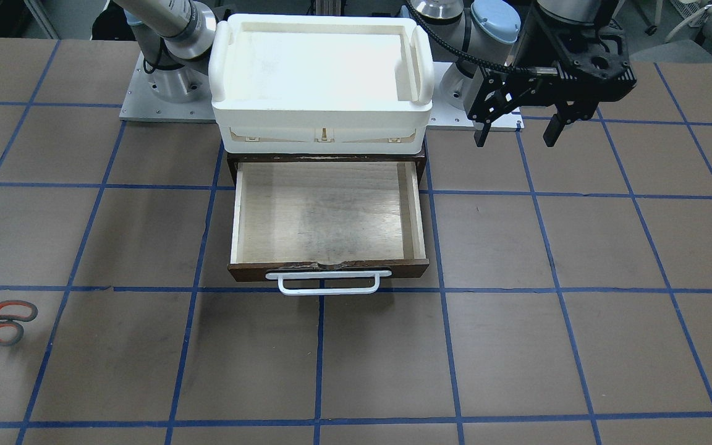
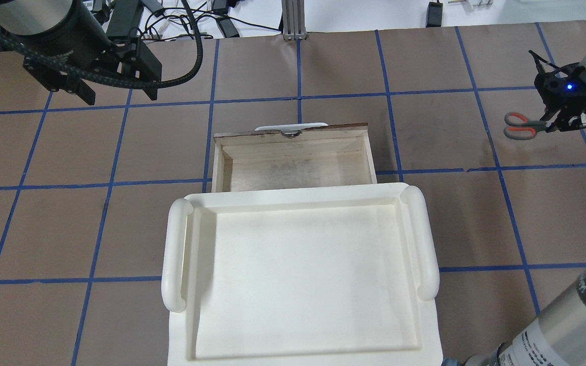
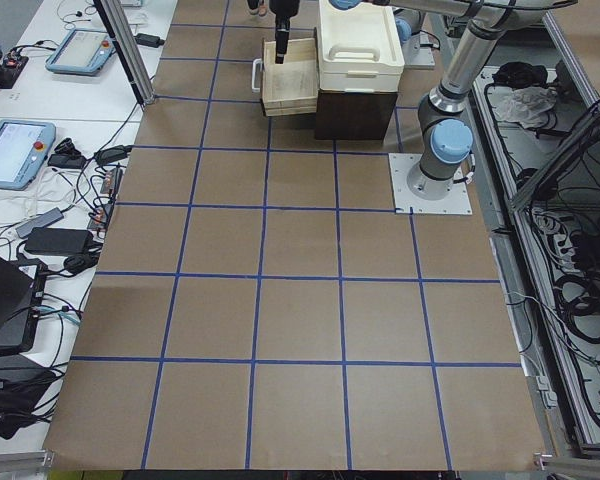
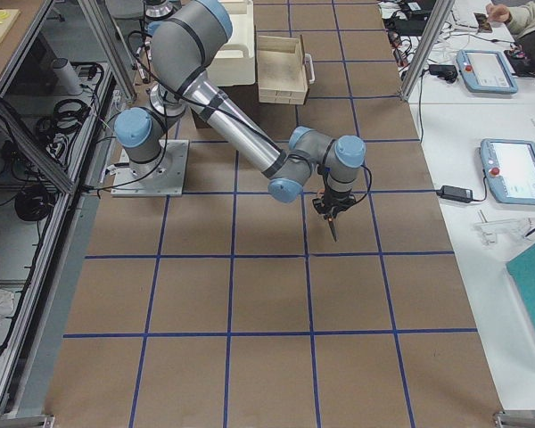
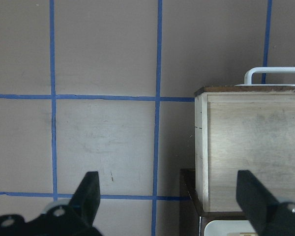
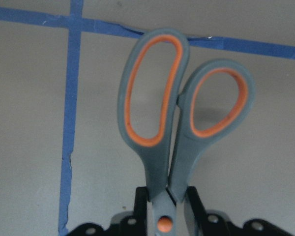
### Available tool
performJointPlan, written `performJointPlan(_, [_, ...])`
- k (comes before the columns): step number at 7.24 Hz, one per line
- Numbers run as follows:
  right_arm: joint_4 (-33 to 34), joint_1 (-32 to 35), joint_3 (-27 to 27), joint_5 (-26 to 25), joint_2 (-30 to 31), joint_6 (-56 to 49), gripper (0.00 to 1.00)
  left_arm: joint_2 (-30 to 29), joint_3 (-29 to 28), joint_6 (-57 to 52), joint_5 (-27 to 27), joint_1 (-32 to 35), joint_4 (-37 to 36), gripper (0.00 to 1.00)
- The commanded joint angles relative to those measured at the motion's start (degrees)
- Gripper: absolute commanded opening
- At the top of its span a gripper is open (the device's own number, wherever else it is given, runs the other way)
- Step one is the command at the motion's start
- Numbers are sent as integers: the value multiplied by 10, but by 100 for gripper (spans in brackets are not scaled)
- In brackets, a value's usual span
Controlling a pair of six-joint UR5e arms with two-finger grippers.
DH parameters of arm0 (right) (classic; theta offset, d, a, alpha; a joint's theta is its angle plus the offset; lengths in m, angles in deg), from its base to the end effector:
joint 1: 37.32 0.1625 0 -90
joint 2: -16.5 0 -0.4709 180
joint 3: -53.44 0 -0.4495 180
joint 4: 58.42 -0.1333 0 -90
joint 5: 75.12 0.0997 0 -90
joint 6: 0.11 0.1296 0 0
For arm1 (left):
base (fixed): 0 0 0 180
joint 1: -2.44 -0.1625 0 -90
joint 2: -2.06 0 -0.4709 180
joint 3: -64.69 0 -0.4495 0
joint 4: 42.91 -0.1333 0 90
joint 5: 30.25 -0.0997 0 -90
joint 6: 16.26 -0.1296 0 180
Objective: Put scissors in drawer and close it
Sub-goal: 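Carry the scissors with the right gripper over the open drawer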
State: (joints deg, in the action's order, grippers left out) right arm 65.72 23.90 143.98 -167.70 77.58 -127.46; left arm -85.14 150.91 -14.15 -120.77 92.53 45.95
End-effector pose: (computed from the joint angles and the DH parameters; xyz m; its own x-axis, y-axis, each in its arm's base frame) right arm -0.2393 -0.7003 0.2327 0.1487 -0.9882 0.0376 -0.9857 -0.1451 0.0852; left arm -0.1330 -0.5395 0.5693 -0.9993 -0.0361 -0.0040 -0.0353 0.9903 -0.1346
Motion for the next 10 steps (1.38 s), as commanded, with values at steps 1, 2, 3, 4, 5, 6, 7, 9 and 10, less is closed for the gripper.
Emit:
performJointPlan(1, [-67,36,0,8,85,36,0,0,0,0,0,0,0,100])
performJointPlan(2, [-95,68,0,18,119,51,0,0,0,0,0,0,-1,100])
performJointPlan(3, [-98,104,0,17,140,65,0,-1,0,0,1,0,-1,100])
performJointPlan(4, [-111,144,0,20,155,108,0,-1,0,0,1,0,0,100])
performJointPlan(5, [-121,194,-1,19,164,145,0,0,0,0,1,0,-1,100])
performJointPlan(6, [-135,242,-2,17,165,163,0,0,0,0,0,0,-1,100])
performJointPlan(7, [-154,277,-1,19,165,196,0,0,-1,0,0,1,-1,100])
performJointPlan(9, [-158,349,-1,17,164,289,0,1,-1,0,-1,0,-1,100])
performJointPlan(10, [-174,384,-2,18,164,339,0,1,0,0,-1,0,0,100])
